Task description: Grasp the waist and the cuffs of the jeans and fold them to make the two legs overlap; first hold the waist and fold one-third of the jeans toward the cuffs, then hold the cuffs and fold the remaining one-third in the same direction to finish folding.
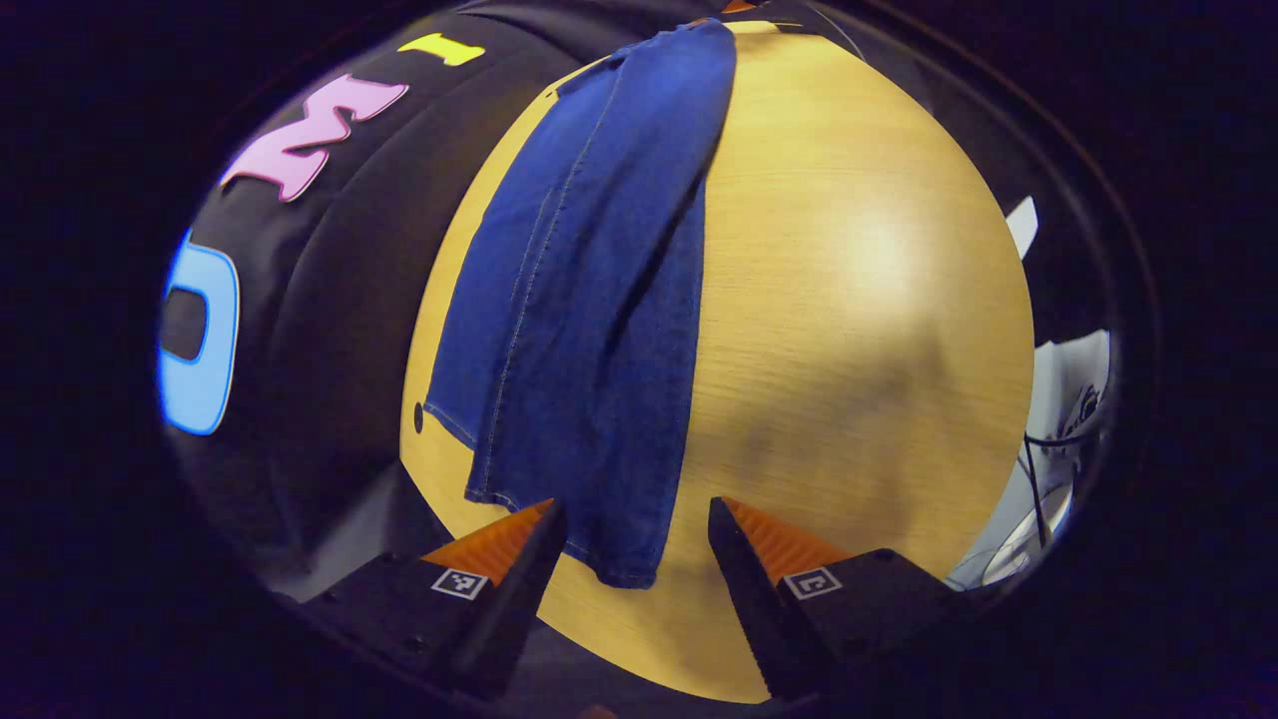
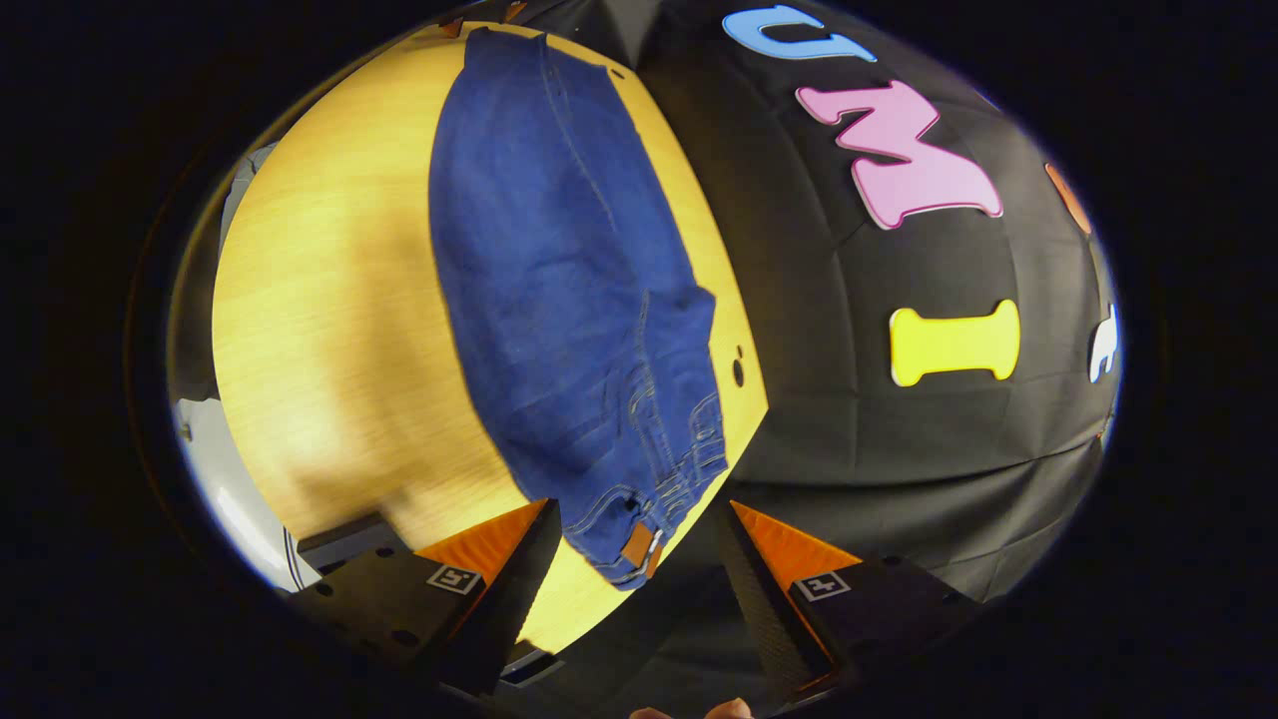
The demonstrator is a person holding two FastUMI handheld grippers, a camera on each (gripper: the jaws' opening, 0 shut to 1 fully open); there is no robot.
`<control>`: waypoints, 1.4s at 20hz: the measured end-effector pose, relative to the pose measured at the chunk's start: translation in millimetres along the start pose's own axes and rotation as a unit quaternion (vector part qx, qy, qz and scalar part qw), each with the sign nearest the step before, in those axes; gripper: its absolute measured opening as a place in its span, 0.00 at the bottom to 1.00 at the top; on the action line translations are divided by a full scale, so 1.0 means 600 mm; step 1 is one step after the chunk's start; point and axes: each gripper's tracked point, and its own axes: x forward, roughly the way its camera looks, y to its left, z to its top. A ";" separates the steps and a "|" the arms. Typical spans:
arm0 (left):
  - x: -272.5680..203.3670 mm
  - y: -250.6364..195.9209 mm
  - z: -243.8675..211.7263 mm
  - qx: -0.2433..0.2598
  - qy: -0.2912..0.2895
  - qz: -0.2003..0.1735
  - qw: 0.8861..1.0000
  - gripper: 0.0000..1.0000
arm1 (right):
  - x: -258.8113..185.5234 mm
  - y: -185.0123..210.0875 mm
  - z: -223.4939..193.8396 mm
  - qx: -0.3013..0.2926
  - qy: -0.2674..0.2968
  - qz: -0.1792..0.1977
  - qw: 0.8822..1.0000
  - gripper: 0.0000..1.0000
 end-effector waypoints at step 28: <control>0.083 0.035 0.010 -0.002 0.020 0.010 1.000 0.07 | 0.148 0.063 -0.089 -0.024 0.095 0.062 0.993 0.11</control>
